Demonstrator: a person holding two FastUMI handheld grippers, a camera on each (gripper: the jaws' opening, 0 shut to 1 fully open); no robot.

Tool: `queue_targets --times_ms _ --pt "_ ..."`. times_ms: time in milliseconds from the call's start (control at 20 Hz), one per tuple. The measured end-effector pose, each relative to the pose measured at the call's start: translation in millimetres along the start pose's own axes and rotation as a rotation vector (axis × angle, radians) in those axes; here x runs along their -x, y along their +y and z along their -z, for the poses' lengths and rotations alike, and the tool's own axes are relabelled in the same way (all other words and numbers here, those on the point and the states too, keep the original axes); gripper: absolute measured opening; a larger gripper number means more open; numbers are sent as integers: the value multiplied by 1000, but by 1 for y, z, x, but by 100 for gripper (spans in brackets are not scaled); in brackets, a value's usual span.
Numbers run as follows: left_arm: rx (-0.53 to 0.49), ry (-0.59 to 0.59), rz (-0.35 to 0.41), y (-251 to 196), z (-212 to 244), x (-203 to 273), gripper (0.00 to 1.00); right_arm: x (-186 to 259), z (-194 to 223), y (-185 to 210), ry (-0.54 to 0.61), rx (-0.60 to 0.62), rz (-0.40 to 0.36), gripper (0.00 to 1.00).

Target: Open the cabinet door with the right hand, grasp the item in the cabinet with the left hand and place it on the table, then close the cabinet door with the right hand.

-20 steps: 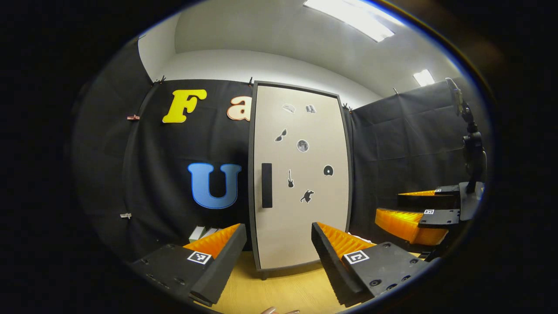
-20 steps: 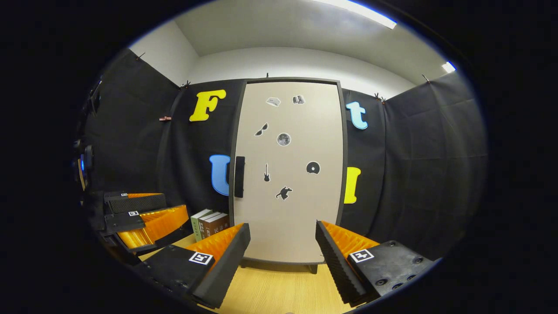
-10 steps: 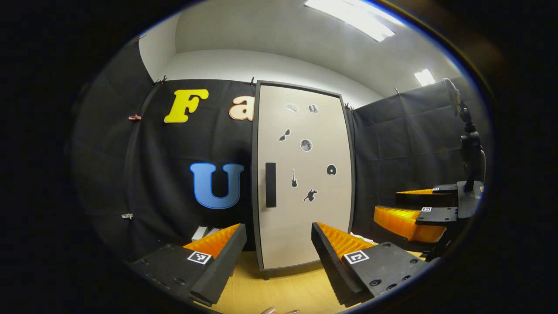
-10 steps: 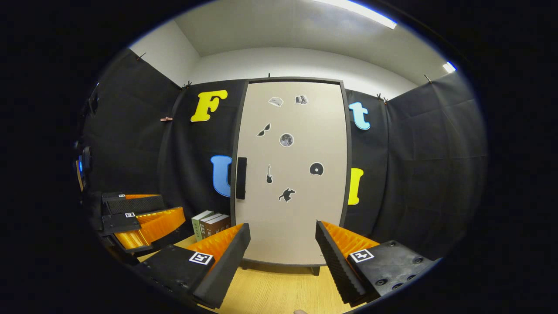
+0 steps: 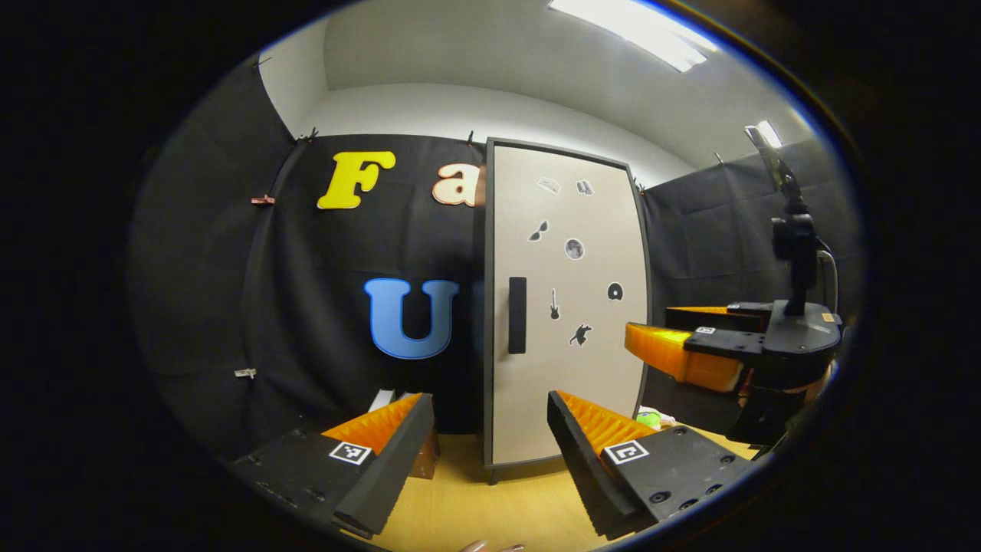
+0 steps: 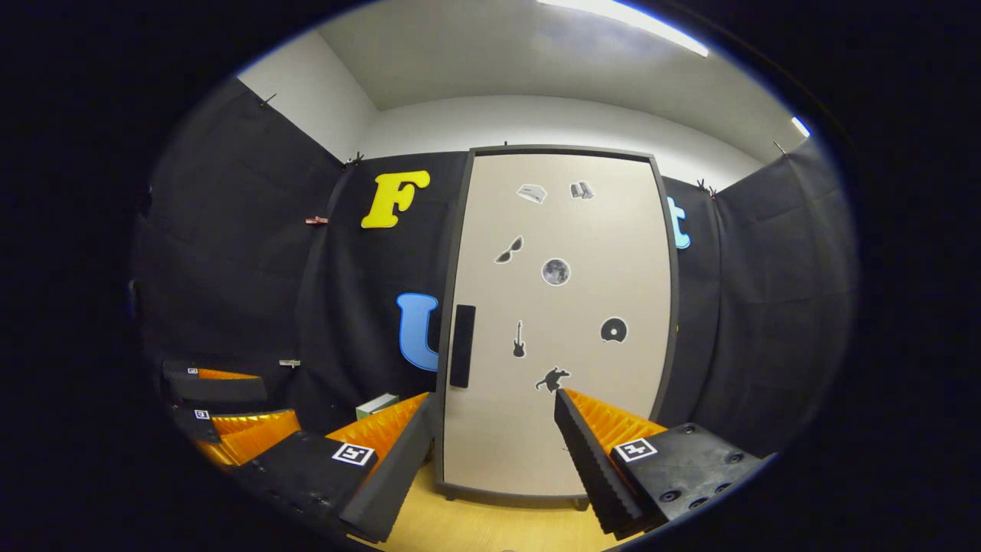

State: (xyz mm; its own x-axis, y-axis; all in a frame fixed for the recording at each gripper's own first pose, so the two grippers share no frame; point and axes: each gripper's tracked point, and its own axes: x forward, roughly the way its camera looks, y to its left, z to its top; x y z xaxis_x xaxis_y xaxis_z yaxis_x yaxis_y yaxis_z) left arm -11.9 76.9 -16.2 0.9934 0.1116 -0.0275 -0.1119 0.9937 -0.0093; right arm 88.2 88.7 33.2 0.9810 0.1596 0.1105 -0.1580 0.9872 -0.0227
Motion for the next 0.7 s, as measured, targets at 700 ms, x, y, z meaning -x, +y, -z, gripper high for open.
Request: queue_targets --times_ms 700 --pt "26 46 -55 52 22 2 95 -122 -8 42 -115 -8 12 96"
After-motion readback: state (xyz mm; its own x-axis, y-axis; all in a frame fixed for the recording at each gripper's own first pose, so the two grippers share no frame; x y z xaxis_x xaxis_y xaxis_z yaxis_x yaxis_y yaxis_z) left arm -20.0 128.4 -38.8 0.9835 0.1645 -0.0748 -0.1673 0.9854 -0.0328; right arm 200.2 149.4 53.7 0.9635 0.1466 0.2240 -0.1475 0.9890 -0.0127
